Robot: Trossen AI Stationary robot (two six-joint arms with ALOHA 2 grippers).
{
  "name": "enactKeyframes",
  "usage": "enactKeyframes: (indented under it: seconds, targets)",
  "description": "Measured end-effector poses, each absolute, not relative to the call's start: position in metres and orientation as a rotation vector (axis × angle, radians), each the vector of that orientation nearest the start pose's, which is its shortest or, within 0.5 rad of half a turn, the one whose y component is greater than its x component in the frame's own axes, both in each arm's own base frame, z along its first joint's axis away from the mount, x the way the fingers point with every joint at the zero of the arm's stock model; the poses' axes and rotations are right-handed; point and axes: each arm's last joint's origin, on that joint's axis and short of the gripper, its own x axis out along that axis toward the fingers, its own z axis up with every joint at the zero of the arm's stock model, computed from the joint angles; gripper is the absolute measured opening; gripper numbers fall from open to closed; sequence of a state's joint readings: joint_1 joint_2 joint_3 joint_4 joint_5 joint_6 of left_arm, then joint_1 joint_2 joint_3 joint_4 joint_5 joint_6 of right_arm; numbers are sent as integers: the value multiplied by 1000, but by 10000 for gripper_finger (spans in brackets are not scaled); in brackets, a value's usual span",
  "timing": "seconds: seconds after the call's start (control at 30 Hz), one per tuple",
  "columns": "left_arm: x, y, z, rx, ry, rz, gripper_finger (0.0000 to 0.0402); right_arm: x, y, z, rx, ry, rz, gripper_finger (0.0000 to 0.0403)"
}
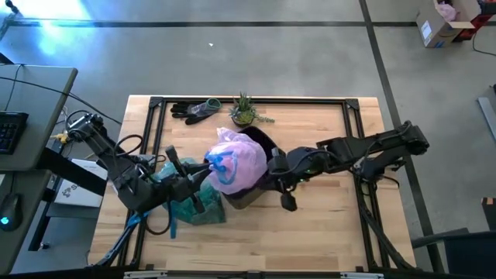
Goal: Place trash/remove bag and relplace
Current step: Put the pink trash bag into the trash bin
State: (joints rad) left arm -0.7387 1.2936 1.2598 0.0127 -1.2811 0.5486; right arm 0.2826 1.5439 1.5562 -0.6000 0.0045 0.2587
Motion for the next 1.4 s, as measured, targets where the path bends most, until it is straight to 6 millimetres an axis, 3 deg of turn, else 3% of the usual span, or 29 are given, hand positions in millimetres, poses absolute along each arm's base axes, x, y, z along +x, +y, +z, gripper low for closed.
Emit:
enactKeyframes:
  seconds: [0.23,0.33,0.5,0.6,0.83,0.97,1.13,1.4]
  targets:
    - [222,-161,405,512,145,461,0,300,114,400,175,532,322,0]
    - [224,-160,403,497,137,406,0,287,130,413,83,430,404,1]
    - [231,-154,399,443,145,341,0,276,155,428,-131,237,394,10]
    - [238,-150,396,411,145,313,0,277,163,429,-229,182,355,48]
    - [253,-146,389,393,156,273,0,280,168,433,-392,107,172,193]
    - [256,-144,388,392,159,260,0,281,169,438,-431,45,157,239]
    - [260,-139,390,362,135,232,0,289,162,436,-446,41,190,244]
    - [266,-132,391,337,119,182,0,310,152,420,-480,109,206,216]
